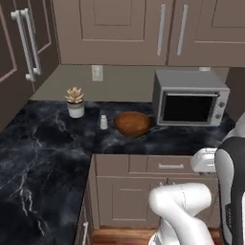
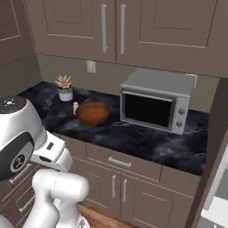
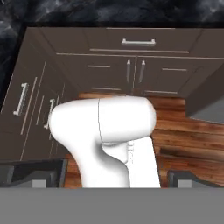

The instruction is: Retrieve the bottle and the shaker from the cabinet and place them next to the mixing bowl on the counter. Then add garlic from the fridge to the mixing bowl.

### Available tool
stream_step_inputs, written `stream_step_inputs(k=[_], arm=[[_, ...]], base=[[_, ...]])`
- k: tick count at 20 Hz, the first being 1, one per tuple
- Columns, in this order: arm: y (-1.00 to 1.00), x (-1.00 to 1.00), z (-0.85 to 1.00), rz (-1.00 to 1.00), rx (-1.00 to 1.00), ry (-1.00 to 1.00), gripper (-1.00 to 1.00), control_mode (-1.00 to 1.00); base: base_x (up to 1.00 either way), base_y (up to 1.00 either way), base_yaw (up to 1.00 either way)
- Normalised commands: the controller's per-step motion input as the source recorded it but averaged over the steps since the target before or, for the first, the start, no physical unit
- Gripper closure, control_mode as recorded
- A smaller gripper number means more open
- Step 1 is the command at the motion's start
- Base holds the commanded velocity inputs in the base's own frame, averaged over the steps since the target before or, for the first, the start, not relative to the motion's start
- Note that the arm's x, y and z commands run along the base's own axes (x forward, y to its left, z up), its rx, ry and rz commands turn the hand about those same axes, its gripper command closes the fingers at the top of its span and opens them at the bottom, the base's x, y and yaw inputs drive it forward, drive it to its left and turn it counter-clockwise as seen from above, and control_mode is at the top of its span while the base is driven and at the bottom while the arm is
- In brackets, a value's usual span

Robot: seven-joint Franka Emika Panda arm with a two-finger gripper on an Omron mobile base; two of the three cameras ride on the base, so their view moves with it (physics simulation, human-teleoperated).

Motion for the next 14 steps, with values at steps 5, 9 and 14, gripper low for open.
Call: stream_step_inputs(k=[5, 9, 14], arm=[[0.0, 0.0, 0.0, 0.0, 0.0, 0.0, -1.0, 1.0], [0.0, 0.0, 0.0, 0.0, 0.0, 0.0, -1.0, 1.0], [0.0, 0.0, 0.0, 0.0, 0.0, 0.0, -1.0, 1.0]], base=[[-0.87, -0.68, -0.38], [-0.65, -0.45, -0.63], [-0.48, -0.18, -0.74]])
